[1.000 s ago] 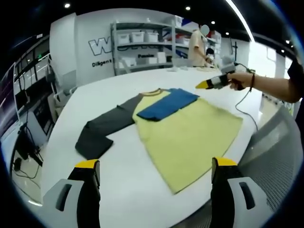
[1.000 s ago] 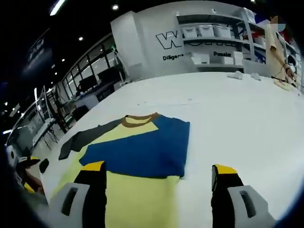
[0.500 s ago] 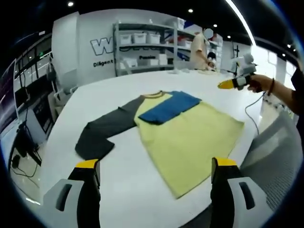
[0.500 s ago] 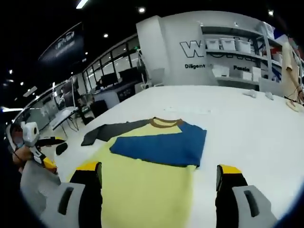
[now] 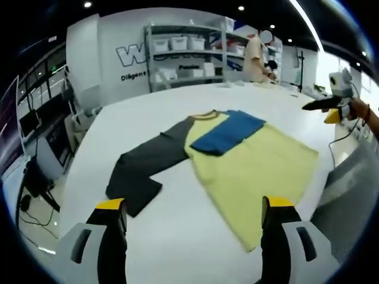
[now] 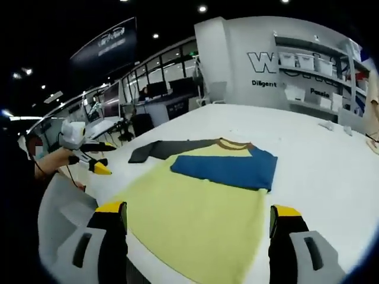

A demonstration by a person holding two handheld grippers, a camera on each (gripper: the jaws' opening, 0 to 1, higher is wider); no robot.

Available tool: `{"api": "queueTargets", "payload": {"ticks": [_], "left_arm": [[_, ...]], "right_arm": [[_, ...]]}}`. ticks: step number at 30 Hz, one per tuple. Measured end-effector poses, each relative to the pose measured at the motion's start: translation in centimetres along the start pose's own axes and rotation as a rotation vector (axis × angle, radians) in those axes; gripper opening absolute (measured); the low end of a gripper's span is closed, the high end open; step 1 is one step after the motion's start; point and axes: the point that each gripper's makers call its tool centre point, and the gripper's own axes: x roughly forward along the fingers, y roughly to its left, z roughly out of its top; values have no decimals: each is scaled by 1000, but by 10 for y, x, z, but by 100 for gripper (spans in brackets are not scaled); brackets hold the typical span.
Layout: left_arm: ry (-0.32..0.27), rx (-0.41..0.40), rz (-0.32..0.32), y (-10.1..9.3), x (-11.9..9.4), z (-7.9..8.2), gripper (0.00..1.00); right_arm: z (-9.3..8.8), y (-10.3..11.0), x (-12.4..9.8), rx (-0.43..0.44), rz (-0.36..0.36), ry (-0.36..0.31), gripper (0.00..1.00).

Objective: Fold the garment on the visible template until the final outline fits inside the template.

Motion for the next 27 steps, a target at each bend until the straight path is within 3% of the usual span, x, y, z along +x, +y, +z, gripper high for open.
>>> {"api": "queueTargets", "payload": {"ticks": [10, 15, 20, 27], "left_arm": [[37, 18, 13, 21, 17, 0, 88], [49, 25, 38, 35, 28, -3, 84], [35, -27, 64, 50, 41, -4, 74], [51, -6, 71, 49, 60, -4, 64]], "right_arm": [[-9, 21, -7, -20, 25, 19, 99], [-11, 13, -5, -12, -7, 16, 99], [-10, 13, -2, 9, -16, 2, 99], [-12, 7, -2, 21, -46, 0, 97]]}}
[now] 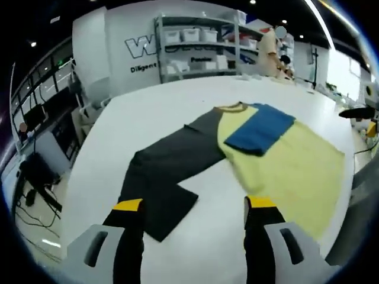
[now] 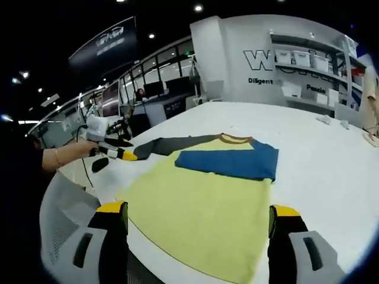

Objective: Fold the garment on the visible template until the final outline fits inside the template.

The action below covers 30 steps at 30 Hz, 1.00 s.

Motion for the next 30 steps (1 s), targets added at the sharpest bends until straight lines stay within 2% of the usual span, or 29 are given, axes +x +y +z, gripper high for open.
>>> {"api": "queueTargets", "payload": {"ticks": [2, 6, 13, 22, 28, 30], "left_arm": [[9, 10, 4, -1, 4, -1, 60], [18, 92, 50, 3, 16, -1, 52], [33, 120, 72, 10, 31, -8, 40], [66, 106, 91, 19, 36, -16, 25], [94, 80, 69, 15, 38, -23, 8], [86, 60, 82, 18, 39, -22, 4]], "right_arm": [[0, -1, -1, 6, -8, -5, 96], [-1, -6, -3, 21, -23, -10, 94], [-4, -11, -5, 31, -41, -5, 90], [-7, -15, -7, 26, -59, 8, 87], [-8, -17, -8, 30, -70, 15, 84], [-6, -17, -9, 47, -76, 6, 83]]}}
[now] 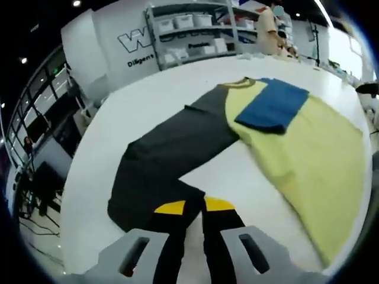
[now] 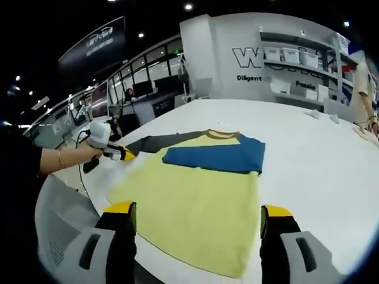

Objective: Fold the garment on the visible template until the final outline fits inside the template.

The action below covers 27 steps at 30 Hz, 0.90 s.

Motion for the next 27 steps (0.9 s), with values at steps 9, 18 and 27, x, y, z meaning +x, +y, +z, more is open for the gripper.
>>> {"api": "queueTargets", "payload": {"ticks": [9, 18, 27], "left_arm": [[-4, -72, -15, 4, -3, 2, 0], [4, -11, -17, 11, -16, 24, 0], [-48, 24, -17, 17, -21, 71, 0]], "right_arm": [[0, 0, -1, -2, -9, 5, 81], [-8, 7, 2, -13, 15, 42, 82], [-7, 14, 9, -50, 35, 40, 85]]}}
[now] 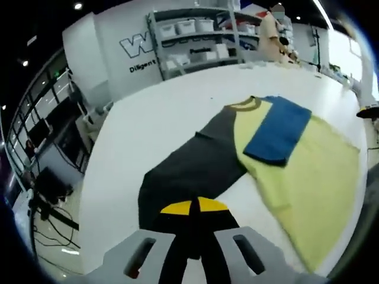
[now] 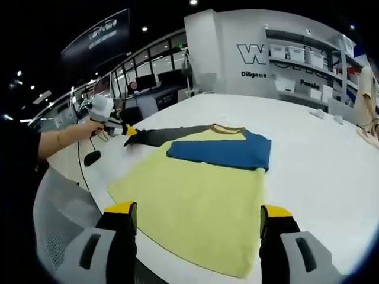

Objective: Fold the garment on the visible template until the final outline fits inside the template.

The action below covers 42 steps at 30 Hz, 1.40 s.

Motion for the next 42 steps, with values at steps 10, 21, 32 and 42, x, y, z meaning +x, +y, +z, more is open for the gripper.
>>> {"api": "queueTargets", "payload": {"ticks": [10, 21, 32, 42], "left_arm": [[-38, 34, -50, -10, 2, 49, 0], [-71, 76, -87, -27, 2, 98, 0], [-71, 131, -133, -65, 15, 136, 0], [-114, 132, -211, -117, 24, 172, 0]], "right_arm": [[-2, 4, 1, -25, 8, 9, 92], [-5, 0, -3, -30, -15, 19, 94], [-9, -4, -4, -32, -32, 39, 94], [-11, -8, -6, -37, -45, 49, 95]]}}
